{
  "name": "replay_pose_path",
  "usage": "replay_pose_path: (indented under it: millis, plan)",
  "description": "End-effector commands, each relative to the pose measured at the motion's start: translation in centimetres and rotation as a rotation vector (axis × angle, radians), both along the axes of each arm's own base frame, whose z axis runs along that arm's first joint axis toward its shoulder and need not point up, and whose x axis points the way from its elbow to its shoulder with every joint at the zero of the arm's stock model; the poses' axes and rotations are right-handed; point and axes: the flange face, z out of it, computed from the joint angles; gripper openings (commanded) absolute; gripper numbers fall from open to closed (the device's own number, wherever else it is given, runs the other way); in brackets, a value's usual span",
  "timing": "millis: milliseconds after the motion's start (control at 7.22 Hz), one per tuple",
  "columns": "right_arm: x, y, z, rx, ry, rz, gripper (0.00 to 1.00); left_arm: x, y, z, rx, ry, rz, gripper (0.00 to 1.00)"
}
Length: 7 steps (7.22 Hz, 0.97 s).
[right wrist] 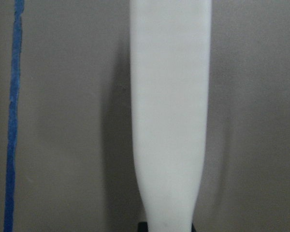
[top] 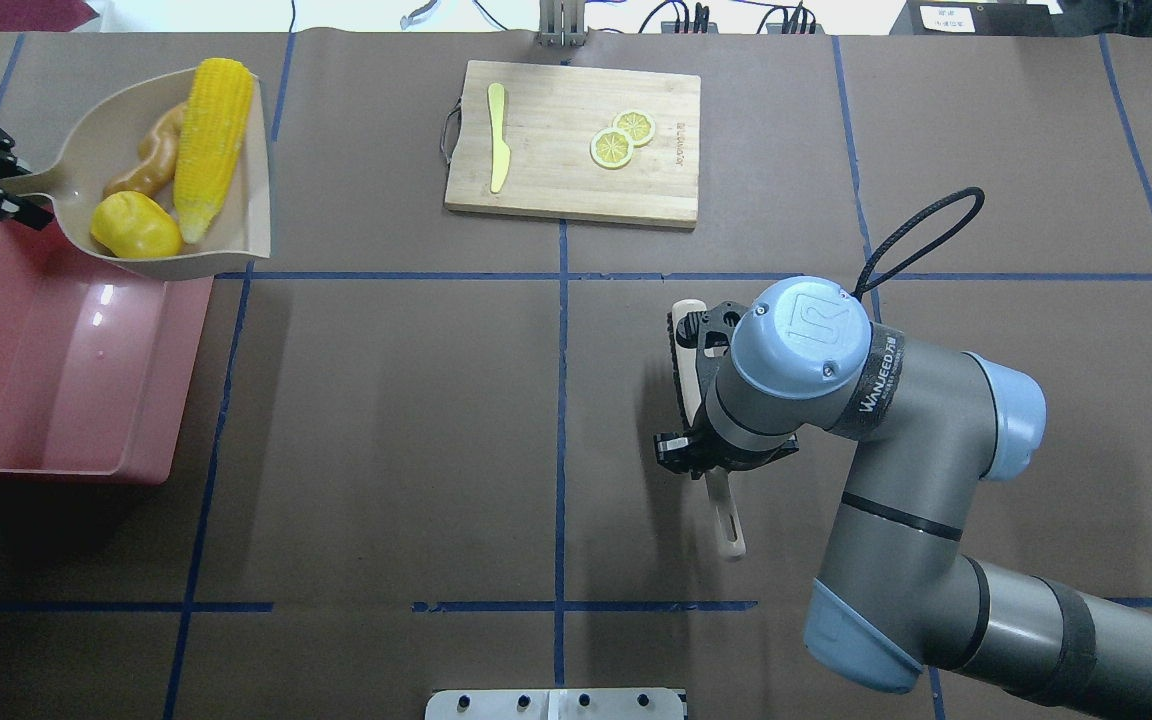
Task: Sweep and dump trash into bin
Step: 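Carry the loaded dustpan with the left gripper over the pink bin, then tip the dustpan with the left gripper to dump items into the bin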
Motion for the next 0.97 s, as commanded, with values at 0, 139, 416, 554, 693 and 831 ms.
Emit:
replay_pose_path:
  millis: [0, 139, 416, 554, 693, 831]
  plan:
    - [0.2, -0.4, -0.1, 0.003, -0.003, 0.004, 0.00, -6.8, -1.0, 5.9, 0.032, 0.063, -0.034, 0.00]
    - [0.4, -0.5, -0.2, 0.005, -0.004, 0.006, 0.00, -9.1, -0.6, 6.8, 0.035, 0.058, -0.072, 0.00]
    - [0.3, -0.5, -0.1, 0.006, -0.003, 0.004, 0.00, -10.5, 0.9, 9.7, 0.086, -0.018, -0.132, 0.00]
    - [0.4, -0.6, -0.1, 0.007, -0.003, 0.004, 0.00, -10.4, 0.7, 9.5, 0.109, -0.073, -0.162, 0.00]
    - [0.5, -0.7, -0.2, 0.008, -0.004, 0.006, 0.00, -9.6, 0.4, 9.6, 0.145, -0.136, -0.178, 0.00]
    - [0.5, -0.7, -0.2, 0.009, -0.006, 0.006, 0.00, -8.5, 0.1, 10.0, 0.201, -0.183, -0.166, 0.00]
